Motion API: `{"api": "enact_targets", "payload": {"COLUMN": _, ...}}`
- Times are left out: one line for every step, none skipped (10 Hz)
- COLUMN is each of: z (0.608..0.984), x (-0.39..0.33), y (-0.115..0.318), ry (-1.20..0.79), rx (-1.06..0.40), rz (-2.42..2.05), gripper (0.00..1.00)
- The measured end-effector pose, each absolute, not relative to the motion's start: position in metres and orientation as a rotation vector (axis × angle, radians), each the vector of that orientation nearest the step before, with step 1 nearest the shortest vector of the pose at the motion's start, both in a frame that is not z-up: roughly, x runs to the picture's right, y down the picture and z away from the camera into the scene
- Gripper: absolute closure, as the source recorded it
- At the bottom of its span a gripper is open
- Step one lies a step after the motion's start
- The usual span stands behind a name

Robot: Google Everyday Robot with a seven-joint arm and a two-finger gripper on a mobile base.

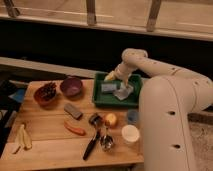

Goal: Wipe table surface with sponge

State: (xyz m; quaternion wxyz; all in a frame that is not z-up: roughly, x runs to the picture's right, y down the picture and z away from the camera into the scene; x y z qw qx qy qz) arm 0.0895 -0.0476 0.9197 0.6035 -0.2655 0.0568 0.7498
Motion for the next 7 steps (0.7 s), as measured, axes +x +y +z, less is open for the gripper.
{"api": "enact_targets", "payload": {"z": 0.924, "x": 0.085, "y": -0.045, "ry": 0.124, "rx": -0.630, "rz": 1.739, "gripper": 0.20}}
{"api": "enact_targets", "payload": {"z": 0.928, "x": 0.080, "y": -0.044, "ry": 0.116, "rx": -0.644, "rz": 1.734, "gripper": 0.20}}
{"api": "enact_targets", "payload": {"z": 0.934, "x": 0.076, "y": -0.042, "ry": 0.108, "rx": -0.662, "rz": 1.734, "gripper": 0.20}}
{"api": "enact_targets", "payload": {"z": 0.937, "x": 0.076, "y": -0.041, "ry": 0.103, "rx": -0.674, "rz": 1.736, "gripper": 0.20}}
{"api": "enact_targets", "payload": {"z": 0.941, "x": 0.075, "y": -0.040, "ry": 0.101, "rx": -0.682, "rz": 1.734, "gripper": 0.20}}
{"api": "enact_targets", "payload": {"z": 0.944, "x": 0.072, "y": -0.041, "ry": 0.097, "rx": -0.688, "rz": 1.728, "gripper": 0.20}}
{"api": "enact_targets", "payload": {"z": 0.948, "x": 0.070, "y": -0.040, "ry": 0.097, "rx": -0.696, "rz": 1.723, "gripper": 0.20}}
